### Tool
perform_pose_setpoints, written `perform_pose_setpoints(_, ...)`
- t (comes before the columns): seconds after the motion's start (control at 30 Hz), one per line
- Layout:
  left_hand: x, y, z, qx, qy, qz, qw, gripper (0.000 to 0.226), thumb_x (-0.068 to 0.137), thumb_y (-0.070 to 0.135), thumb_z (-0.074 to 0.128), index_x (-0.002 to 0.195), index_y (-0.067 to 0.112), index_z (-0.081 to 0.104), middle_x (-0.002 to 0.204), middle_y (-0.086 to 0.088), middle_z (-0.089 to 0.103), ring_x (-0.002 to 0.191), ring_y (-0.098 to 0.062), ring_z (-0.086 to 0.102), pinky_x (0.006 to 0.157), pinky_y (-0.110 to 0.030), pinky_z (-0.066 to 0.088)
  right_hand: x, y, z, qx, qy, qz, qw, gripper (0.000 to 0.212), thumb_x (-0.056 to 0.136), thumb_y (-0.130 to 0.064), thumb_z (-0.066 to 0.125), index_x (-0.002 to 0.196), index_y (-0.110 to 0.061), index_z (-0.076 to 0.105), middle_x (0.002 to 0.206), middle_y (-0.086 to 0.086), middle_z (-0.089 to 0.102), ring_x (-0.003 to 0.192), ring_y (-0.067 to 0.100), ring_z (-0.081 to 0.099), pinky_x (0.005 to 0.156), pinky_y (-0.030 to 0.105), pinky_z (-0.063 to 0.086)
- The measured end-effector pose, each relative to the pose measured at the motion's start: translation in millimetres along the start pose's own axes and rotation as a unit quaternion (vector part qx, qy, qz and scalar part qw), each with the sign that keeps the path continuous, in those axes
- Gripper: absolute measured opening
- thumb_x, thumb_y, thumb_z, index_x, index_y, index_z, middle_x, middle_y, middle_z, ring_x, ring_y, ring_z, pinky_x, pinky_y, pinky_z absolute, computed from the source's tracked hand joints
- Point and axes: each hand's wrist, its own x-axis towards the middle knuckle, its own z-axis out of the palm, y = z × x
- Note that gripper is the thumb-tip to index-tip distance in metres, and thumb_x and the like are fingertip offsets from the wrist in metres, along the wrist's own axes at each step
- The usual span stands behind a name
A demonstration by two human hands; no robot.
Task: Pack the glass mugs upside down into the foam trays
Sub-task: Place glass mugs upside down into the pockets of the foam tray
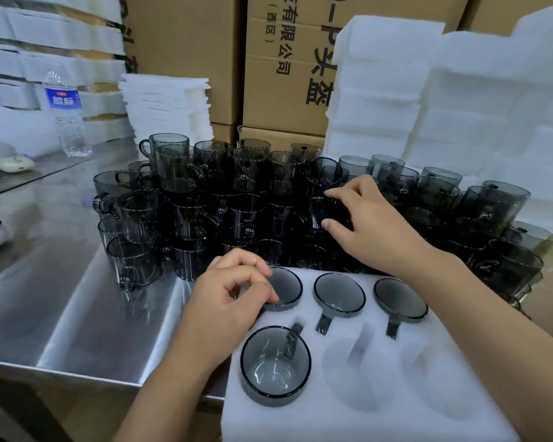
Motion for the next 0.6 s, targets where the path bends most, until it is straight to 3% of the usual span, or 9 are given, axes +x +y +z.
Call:
perform_pose_setpoints(0.17,-0.4,-0.2,0.4,-0.003,-0.007,-0.001,1.0,0.023,0.065,0.035,0.055,0.051,0.02,0.066,0.084,0.011,0.06,0.083,-0.015,0.054,0.079,-0.027,0.036,-0.9,-3.7,-1.4,0.048,0.002,0.001,0.999,0.015,0.093,-0.025,0.058,0.104,-0.015,0.054,0.111,-0.003,0.036,0.076,0.018,0.053,0.077,0.031,0.047)
perform_pose_setpoints(0.47,0.3,-0.5,0.8,-0.009,-0.005,0.005,1.0,0.032,0.06,0.045,0.049,0.054,0.019,0.067,0.085,0.012,0.06,0.084,-0.013,0.054,0.077,-0.025,0.036,-3.9,4.9,-5.1,0.125,0.007,0.006,0.992,0.006,0.091,-0.025,0.059,0.093,-0.026,0.054,0.1,-0.014,0.038,0.075,0.009,0.049,0.068,0.005,0.037)
perform_pose_setpoints(0.6,0.3,-1.4,0.8,-0.008,-0.004,0.003,1.0,0.033,0.06,0.046,0.05,0.055,0.019,0.068,0.085,0.014,0.06,0.077,-0.009,0.051,0.072,-0.022,0.034,-4.6,7.5,-5.3,0.149,0.007,0.009,0.989,0.007,0.09,-0.023,0.062,0.091,-0.025,0.055,0.106,-0.014,0.038,0.08,0.01,0.05,0.073,0.01,0.039)
